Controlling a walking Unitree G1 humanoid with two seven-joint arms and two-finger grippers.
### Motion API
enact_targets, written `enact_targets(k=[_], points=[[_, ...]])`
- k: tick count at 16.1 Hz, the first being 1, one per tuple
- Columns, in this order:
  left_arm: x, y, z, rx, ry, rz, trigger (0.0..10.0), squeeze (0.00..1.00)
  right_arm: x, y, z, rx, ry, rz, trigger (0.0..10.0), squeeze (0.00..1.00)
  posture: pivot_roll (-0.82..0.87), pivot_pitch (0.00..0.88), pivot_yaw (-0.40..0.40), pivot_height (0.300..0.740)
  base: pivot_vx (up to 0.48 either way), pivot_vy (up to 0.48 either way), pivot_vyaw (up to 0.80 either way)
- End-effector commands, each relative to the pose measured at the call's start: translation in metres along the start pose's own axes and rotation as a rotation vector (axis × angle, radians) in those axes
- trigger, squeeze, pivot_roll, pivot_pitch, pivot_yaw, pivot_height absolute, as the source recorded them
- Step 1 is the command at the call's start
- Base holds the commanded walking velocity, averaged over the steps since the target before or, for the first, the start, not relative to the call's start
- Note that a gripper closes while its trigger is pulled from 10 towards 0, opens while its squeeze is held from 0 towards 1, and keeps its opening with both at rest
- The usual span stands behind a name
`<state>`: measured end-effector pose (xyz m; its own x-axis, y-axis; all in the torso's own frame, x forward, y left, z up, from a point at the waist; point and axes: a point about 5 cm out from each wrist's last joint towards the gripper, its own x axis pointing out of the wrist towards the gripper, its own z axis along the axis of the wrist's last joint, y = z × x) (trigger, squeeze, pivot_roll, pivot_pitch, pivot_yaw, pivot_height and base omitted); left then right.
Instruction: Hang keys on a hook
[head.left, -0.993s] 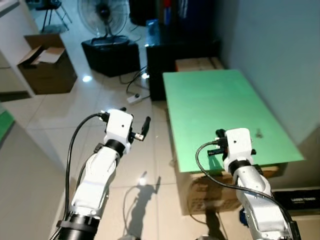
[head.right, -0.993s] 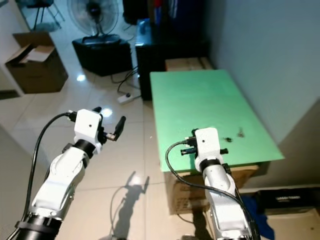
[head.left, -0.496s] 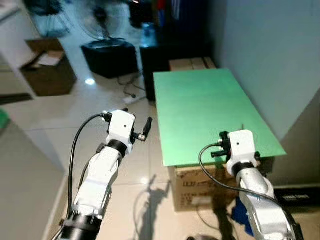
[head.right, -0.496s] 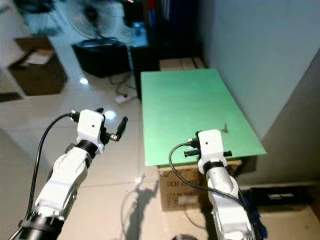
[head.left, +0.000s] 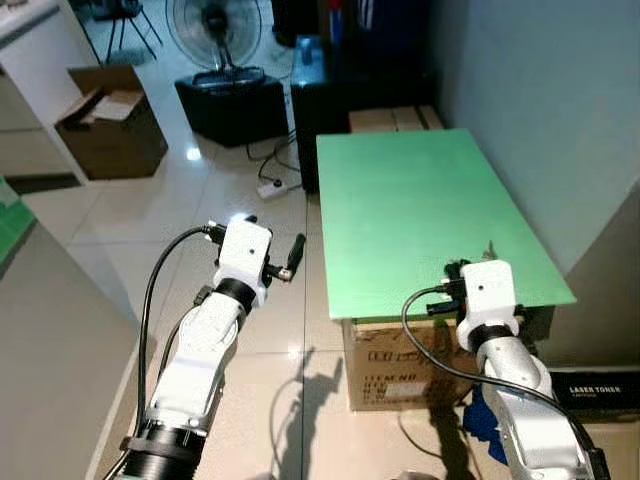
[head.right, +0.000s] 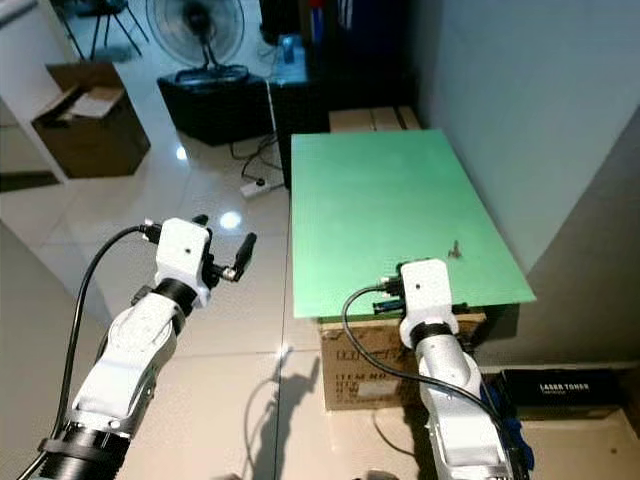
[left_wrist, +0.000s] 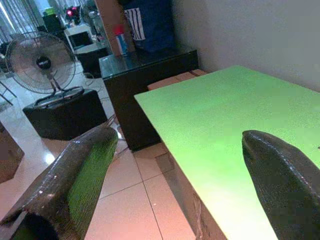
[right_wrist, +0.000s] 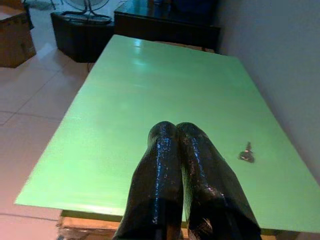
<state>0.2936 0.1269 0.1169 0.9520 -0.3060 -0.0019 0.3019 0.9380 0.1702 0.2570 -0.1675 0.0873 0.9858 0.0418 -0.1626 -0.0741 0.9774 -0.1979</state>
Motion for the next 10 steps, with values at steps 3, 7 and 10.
enact_targets(k=[3, 7, 10], points=[[0.0007, 0.0058, -0.0008, 0.011, 0.012, 0.017, 10.0, 0.00, -0.0004, 0.0021, 0.0017, 0.007, -0.005, 0.004, 10.0, 0.00, -0.13, 0.021, 0.081, 0.740, 0.000, 0.000, 0.00], [0.0002, 0.0032, 0.0003, -0.006, 0.006, 0.005, 10.0, 0.00, -0.0004, 0.0014, 0.0012, 0.010, -0.001, 0.007, 10.0, 0.00, -0.13, 0.026, 0.079, 0.740, 0.000, 0.000, 0.00], [-0.0008, 0.0034, 0.0007, -0.013, 0.004, 0.006, 10.0, 0.00, -0.0009, 0.0018, 0.0007, 0.010, 0.000, 0.011, 10.0, 0.00, -0.13, 0.027, 0.078, 0.740, 0.000, 0.000, 0.00]])
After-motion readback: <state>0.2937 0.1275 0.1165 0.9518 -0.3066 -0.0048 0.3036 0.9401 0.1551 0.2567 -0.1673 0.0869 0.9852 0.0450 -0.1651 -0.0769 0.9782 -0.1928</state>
